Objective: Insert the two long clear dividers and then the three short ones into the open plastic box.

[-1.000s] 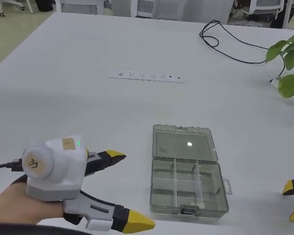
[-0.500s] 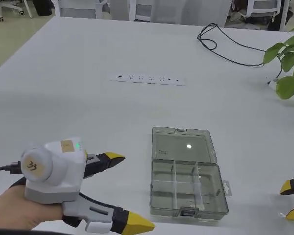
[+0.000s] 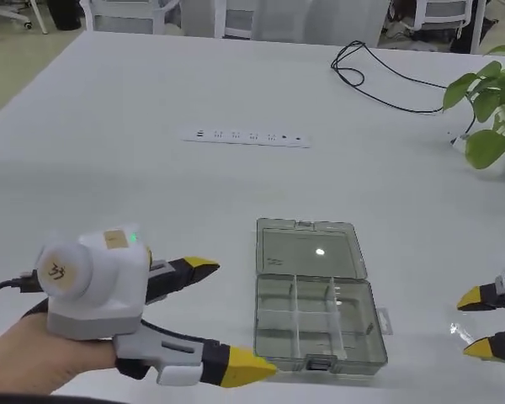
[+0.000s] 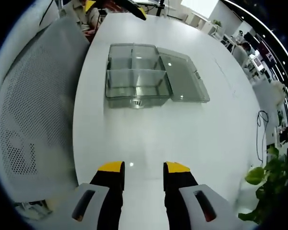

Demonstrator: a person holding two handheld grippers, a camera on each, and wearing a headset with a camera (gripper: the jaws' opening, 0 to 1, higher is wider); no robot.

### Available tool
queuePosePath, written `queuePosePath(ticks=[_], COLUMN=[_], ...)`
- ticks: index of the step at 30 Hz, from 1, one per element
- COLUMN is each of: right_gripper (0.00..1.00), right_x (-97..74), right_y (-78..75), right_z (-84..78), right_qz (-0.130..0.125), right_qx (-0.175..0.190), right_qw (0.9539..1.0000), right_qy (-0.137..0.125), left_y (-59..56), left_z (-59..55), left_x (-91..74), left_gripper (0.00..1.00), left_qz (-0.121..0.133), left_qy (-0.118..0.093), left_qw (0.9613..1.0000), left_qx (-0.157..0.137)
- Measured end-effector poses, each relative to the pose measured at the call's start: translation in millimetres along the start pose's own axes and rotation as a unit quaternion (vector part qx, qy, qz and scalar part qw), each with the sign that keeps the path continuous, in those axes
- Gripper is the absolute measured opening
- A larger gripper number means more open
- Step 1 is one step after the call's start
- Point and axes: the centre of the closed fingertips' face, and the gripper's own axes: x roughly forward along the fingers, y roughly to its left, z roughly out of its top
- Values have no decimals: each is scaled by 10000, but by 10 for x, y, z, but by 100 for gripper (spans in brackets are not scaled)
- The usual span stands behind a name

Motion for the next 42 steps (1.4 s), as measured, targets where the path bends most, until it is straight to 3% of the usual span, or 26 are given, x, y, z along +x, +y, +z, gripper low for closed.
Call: queuePosePath(ticks=[3, 8, 11, 15, 22, 26, 28, 32, 42], right_gripper=[33, 33, 33, 33, 33, 33, 33, 33, 33], right_x=[-48, -160, -207, -247, -330, -384, -406, -456, -533], right_y=[-23, -46, -77, -100, -56, -23, -2, 51, 134], right_z=[117, 381, 496, 648, 916, 1056, 1122, 1278, 1495], right_qz=[-100, -279, -376, -474, -524, -549, -554, -559, -561], right_qx=[-54, -129, -172, -239, -267, -268, -262, -342, -444], right_qw=[9999, 9993, 9987, 9979, 9968, 9960, 9956, 9945, 9930], right_qy=[-72, -203, -287, -372, -551, -652, -704, -812, -939], left_y=[-23, -68, -126, -200, -374, -430, -446, -469, -533], left_z=[76, 208, 323, 434, 486, 441, 417, 433, 441], left_x=[41, 129, 200, 282, 445, 541, 570, 627, 740], left_gripper=[94, 88, 83, 79, 66, 60, 57, 48, 30], left_qz=[-23, -85, -178, -340, -623, -664, -672, -700, -763], left_qy=[-123, -301, -463, -603, -536, -389, -309, -320, -301], left_qw=[9999, 9988, 9950, 9922, 9845, 9826, 9808, 9736, 9642], left_qx=[-52, -381, -871, -1036, -1550, -1693, -1803, -2151, -2521])
